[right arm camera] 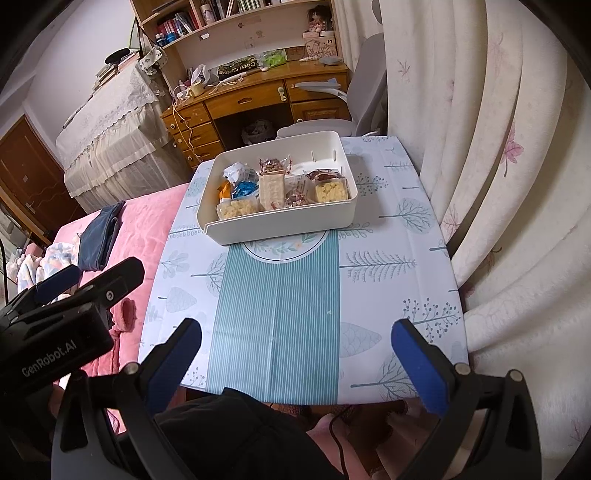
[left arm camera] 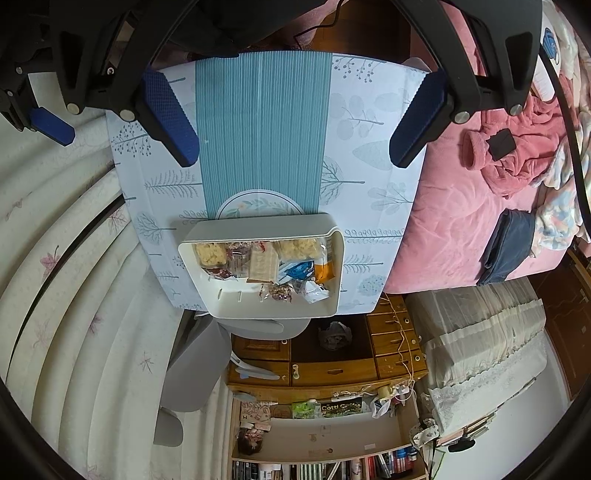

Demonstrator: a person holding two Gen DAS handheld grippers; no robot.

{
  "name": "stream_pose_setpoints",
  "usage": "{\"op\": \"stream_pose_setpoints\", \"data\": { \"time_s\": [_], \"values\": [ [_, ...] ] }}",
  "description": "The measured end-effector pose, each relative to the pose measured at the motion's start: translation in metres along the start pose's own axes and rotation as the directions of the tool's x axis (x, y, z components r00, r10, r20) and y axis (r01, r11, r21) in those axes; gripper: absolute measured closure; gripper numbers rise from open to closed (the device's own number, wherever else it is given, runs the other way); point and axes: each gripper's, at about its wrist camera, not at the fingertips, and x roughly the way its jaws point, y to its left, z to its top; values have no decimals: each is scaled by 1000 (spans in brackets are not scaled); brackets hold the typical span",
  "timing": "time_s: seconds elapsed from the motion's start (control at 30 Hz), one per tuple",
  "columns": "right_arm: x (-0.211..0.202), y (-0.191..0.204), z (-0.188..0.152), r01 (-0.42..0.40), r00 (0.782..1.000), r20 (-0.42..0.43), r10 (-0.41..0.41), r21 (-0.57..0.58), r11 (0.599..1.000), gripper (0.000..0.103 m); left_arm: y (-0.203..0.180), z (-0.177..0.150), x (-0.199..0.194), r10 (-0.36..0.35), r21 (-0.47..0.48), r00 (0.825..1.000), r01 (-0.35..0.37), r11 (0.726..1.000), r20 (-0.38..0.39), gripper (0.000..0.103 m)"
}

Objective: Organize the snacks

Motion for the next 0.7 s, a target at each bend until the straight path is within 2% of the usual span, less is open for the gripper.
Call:
{"op": "stream_pose_setpoints", "data": {
  "time_s": [0.7],
  "values": [
    [3,0,-2,-3,1000,-6,3,-1,1000,0,-7,-10,4,-3,-2,1000,3,1000,-25,1]
  ]
}}
